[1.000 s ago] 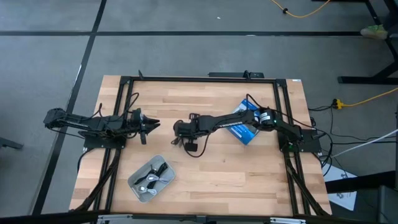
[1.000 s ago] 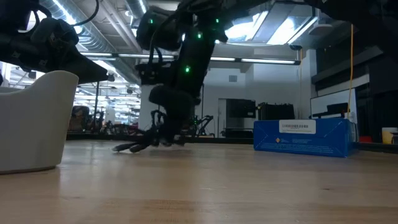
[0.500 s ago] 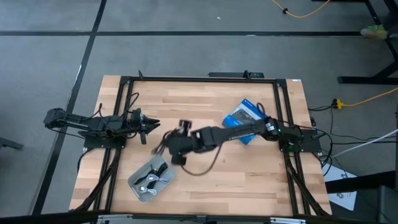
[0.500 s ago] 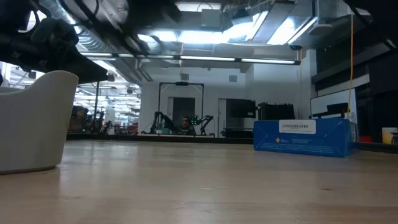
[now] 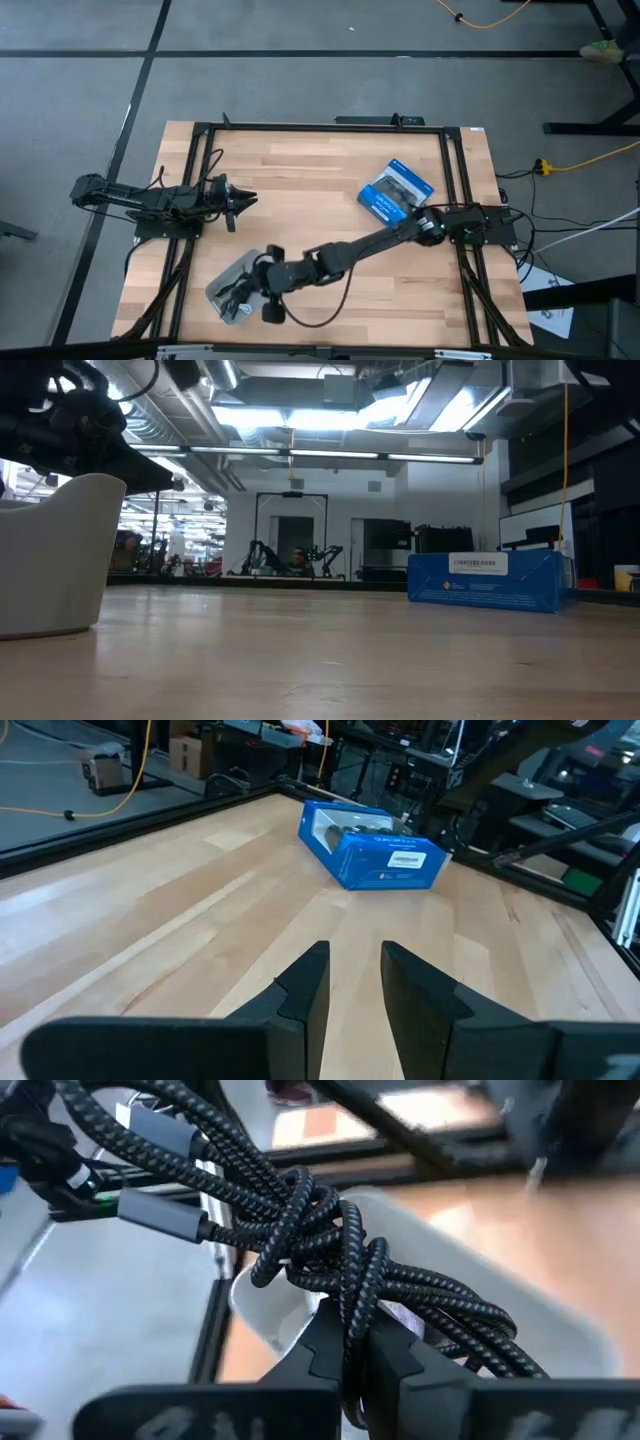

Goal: Pick and place USB-C Cables
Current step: Put the black charger cable into the white bin

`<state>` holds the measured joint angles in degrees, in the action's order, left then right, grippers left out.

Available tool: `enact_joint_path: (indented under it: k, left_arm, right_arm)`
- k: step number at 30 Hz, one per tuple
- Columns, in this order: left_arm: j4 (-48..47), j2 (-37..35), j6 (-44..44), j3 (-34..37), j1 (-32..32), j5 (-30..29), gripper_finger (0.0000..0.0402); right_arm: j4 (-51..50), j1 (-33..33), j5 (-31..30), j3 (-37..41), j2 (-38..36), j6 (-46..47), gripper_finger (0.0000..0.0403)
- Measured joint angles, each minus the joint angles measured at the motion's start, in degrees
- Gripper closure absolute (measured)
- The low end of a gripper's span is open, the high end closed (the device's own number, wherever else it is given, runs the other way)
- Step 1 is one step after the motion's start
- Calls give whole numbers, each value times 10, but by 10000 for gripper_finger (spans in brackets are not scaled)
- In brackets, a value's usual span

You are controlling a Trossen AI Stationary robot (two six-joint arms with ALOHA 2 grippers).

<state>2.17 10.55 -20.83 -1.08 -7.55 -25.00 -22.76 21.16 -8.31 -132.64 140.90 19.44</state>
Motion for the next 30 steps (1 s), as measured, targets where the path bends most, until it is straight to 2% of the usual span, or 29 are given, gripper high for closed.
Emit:
enact_joint_path:
  k: [5,12,16,19,23,30]
  left_arm:
    - [0,0,0,0,0,-2,315]
    - [0,0,0,0,0,-2,315]
    - [0,0,0,0,0,-2,315]
    - [0,0,-1,0,0,-2,315]
    - [0,0,-1,0,0,-2,315]
    - [0,0,-1,0,0,-2,315]
  right_arm:
    - [-5,-2,-2,1,5,92,392]
    - [-26,-3,-40,1,8,178,385]
    - [-13,-3,-38,1,21,180,386]
    - [5,-3,-15,1,30,176,383]
    - [13,-9,22,1,40,166,355]
    - [30,-23,34,0,40,149,317]
